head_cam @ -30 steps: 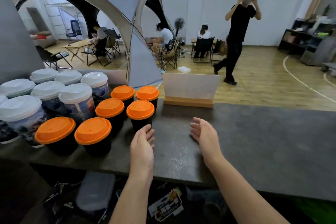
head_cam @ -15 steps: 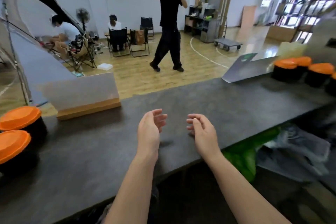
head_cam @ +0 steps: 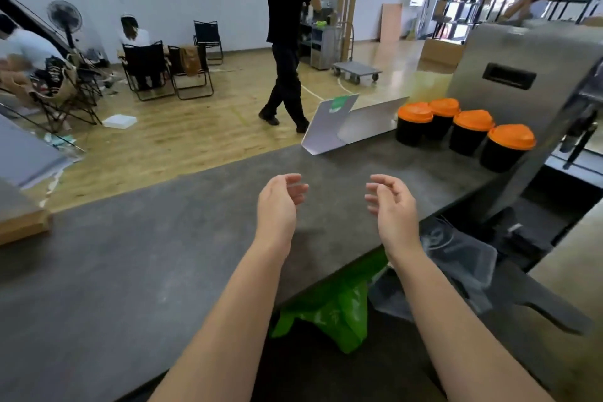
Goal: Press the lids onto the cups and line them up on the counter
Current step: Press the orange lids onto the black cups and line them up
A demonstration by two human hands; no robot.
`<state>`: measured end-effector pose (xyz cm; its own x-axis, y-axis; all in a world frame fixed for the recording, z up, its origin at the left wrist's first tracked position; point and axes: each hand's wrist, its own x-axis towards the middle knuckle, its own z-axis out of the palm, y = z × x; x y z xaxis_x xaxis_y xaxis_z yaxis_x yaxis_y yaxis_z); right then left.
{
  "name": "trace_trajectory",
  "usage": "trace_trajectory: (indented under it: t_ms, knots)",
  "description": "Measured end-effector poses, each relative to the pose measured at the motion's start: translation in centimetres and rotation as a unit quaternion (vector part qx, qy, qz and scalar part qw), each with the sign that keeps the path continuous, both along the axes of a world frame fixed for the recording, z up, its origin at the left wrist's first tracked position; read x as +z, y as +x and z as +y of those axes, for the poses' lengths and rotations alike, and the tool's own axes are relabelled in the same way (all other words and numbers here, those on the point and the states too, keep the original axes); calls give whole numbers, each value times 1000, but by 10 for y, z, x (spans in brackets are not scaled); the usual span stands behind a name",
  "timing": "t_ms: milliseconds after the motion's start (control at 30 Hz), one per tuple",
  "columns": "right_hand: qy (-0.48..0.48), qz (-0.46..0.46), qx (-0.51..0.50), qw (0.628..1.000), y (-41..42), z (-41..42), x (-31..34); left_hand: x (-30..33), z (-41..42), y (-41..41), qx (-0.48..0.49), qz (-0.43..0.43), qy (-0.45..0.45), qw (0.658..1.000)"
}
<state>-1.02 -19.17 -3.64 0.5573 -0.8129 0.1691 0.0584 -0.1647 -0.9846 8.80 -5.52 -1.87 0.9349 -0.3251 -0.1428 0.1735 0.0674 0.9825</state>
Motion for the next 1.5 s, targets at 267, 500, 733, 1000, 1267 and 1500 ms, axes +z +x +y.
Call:
trace_trajectory:
  t_ms: [267, 500, 733, 1000, 1267, 1500]
  knots:
    - [44, 5, -68, 997, 13, -192, -7, -8, -203, 15, -94, -63, 10, 994]
    - [93, 46, 0, 995, 78, -298, -16, -16, -326, 51, -117, -1, 32, 993]
    - [84, 47, 41, 995, 114, -320, -18, -11, -366, 61, -129, 2, -16, 991]
    - [53, -1, 12, 999, 106, -240, -10, -1, -290, 48, -103, -94, -41, 989]
    - [83, -88, 127, 985, 110, -41, 16, 3, -104, 34, 72, -164, -7, 984]
    - [136, -82, 311, 937, 120, 151, 9, -2, 87, 35, 197, -135, -87, 967]
